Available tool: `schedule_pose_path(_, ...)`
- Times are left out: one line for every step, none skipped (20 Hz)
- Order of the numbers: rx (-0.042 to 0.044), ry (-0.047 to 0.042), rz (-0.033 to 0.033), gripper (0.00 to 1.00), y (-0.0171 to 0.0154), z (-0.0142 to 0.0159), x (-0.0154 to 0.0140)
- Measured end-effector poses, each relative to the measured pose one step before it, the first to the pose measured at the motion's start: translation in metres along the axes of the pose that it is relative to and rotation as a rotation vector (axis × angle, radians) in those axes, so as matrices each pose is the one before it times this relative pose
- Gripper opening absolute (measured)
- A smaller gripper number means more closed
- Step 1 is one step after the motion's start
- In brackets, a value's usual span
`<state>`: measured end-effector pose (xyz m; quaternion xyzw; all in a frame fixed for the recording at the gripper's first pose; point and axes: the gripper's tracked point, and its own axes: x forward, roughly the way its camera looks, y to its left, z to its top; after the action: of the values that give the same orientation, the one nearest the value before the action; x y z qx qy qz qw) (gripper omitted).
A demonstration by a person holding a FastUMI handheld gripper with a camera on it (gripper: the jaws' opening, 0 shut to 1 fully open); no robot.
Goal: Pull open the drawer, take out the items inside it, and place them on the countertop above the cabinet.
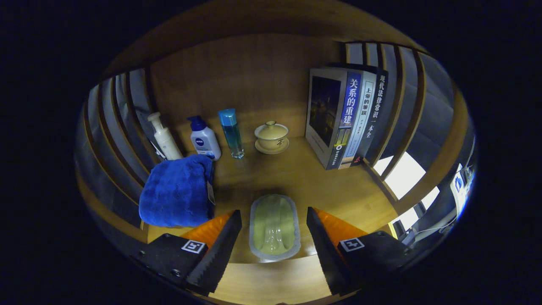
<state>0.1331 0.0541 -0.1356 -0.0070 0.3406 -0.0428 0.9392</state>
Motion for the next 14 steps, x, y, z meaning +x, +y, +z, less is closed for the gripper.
schedule_pose_path(-0.00596, -0.02028, -0.00441, 0.99, -0.00255, 0.00025, -0.00334)
schedule_pose_path(-0.00763, -0.02266, -0.00334, 0.99, -0.00147, 0.00002, -0.00499)
schedule_pose_path(-0.00751, -0.02222, -0.00133, 0.99, -0.00129, -0.00111, -0.00512)
schedule_pose_path(-0.00459, -0.02253, 0.00169, 0.99, -0.00020, -0.00114, -0.00623)
schedule_pose_path(-0.00137, -0.02058, 0.00466, 0.99, -0.00029, -0.00140, -0.00678)
schedule_pose_path(0.00378, -0.01966, 0.00553, 0.99, 0.00013, -0.00261, -0.00795)
schedule_pose_path(0.00861, -0.02000, 0.00998, 1.00, 0.00131, -0.00184, -0.00827)
schedule_pose_path(0.00907, -0.02028, 0.01495, 1.00, 0.00116, -0.00171, -0.00566)
schedule_pose_path(0.00902, -0.01903, 0.01225, 1.00, 0.00142, -0.00235, -0.00669)
schedule_pose_path(0.00162, -0.02053, 0.00775, 0.99, -0.00001, -0.00084, -0.00778)
schedule_pose_path(-0.00947, -0.02281, 0.00249, 0.99, -0.00086, -0.00071, -0.00819)
schedule_pose_path(-0.01594, -0.02895, -0.00327, 0.99, -0.00230, -0.00030, -0.00768)
schedule_pose_path(-0.01813, -0.03487, -0.00449, 1.00, -0.00206, 0.00183, -0.00802)
schedule_pose_path(-0.01685, -0.03582, -0.00699, 0.99, -0.00171, 0.00074, -0.00836)
